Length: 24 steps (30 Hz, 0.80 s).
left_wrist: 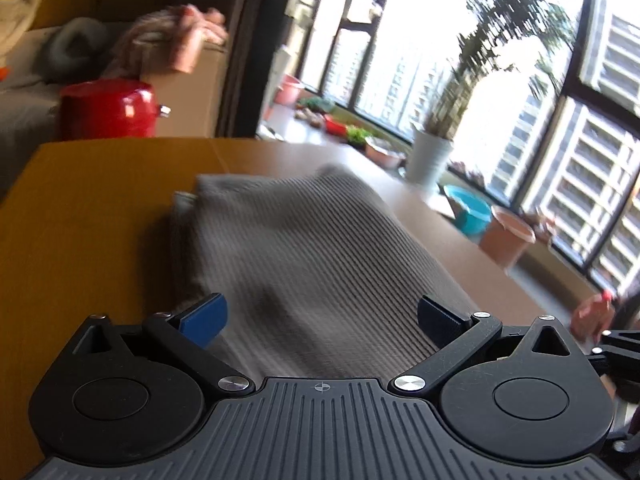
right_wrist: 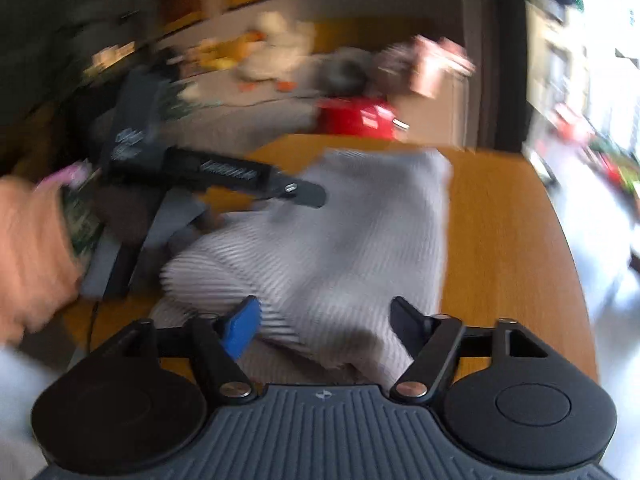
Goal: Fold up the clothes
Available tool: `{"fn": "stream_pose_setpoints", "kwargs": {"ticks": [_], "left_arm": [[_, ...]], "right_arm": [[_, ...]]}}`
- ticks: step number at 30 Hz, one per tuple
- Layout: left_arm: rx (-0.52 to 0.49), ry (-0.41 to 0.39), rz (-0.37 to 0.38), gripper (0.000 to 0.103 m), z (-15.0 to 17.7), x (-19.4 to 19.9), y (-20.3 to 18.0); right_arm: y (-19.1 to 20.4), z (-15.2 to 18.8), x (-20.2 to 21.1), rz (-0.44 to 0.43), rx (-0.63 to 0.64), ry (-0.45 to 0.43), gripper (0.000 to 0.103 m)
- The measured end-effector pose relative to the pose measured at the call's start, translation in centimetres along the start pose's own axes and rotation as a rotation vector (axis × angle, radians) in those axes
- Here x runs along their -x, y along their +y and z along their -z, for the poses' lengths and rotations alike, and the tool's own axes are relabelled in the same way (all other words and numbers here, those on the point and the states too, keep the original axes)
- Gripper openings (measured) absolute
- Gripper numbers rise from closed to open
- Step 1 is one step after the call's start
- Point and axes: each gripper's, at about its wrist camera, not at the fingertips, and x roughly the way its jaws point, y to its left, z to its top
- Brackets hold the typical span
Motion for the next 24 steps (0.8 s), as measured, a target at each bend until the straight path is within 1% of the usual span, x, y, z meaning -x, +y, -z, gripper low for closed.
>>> {"fn": "stream_pose_setpoints", "kwargs": {"ticks": [2,3,6,8,9,10,11,12,14,16,17,19,20,22,24], "left_arm": [[-0.009,-0.015,-0.017,0.103,-0.2,1.5,0.5],[-0.016,-0.022,-0.025,0.103,-0.2,2.3,0.7],[-0.050,-0.049,-0.043,0.103,-0.4,4.5,0.9],[-0.052,-0.068,-0.043,0.103,-0.6,5.6,1.0],[-0.051,-0.075,-0.039,0.103,-0.7,6.1,1.1],[-0.049,-0.083,-0.036,0.103,-0.8,6.6,1.1],[-0.062,-0.079,-0.029,0.103,-0.8,7.0,1.1],[-0.077,-0.074,-0.022,0.103,-0.7,7.3,1.1],[-0.117,-0.060,-0.001,0.103,-0.5,8.0,0.8],[-0.194,-0.032,0.045,0.103,0.1,8.4,-0.1],[-0.247,-0.014,0.075,0.103,0.5,8.6,-0.6],[-0.352,0.021,0.131,0.103,1.3,8.9,-1.6],[-0.402,0.037,0.152,0.103,1.7,8.9,-2.3],[-0.490,0.071,0.181,0.103,2.7,8.3,-3.4],[-0.555,0.088,0.159,0.103,3.7,7.0,-4.3]], "right_arm": [[2.1,-0.3,0.0,-0.058,0.165,0.027,0.081],[3.1,-0.3,-0.3,-0.070,0.236,0.041,0.081],[5.9,0.5,-2.5,-0.046,0.430,0.079,0.083],[7.0,1.4,-3.8,0.008,0.519,0.049,0.084],[7.3,1.4,-4.3,0.029,0.540,0.035,0.083],[6.9,0.9,-4.7,0.026,0.492,0.050,0.068],[6.2,0.2,-5.2,0.014,0.417,0.076,0.062],[4.8,-0.7,-5.5,-0.018,0.287,0.100,0.061],[1.1,-2.7,-5.7,-0.118,-0.009,0.140,0.056],[-3.0,-3.6,-6.2,-0.220,-0.287,0.182,0.051],[-4.6,-3.7,-6.5,-0.261,-0.389,0.197,0.050],[-6.4,-3.4,-7.0,-0.314,-0.499,0.215,0.046],[-6.8,-3.2,-7.1,-0.331,-0.523,0.219,0.046],[-6.9,-3.1,-7.1,-0.345,-0.521,0.217,0.046],[-6.9,-3.1,-7.1,-0.348,-0.501,0.215,0.046]]}}
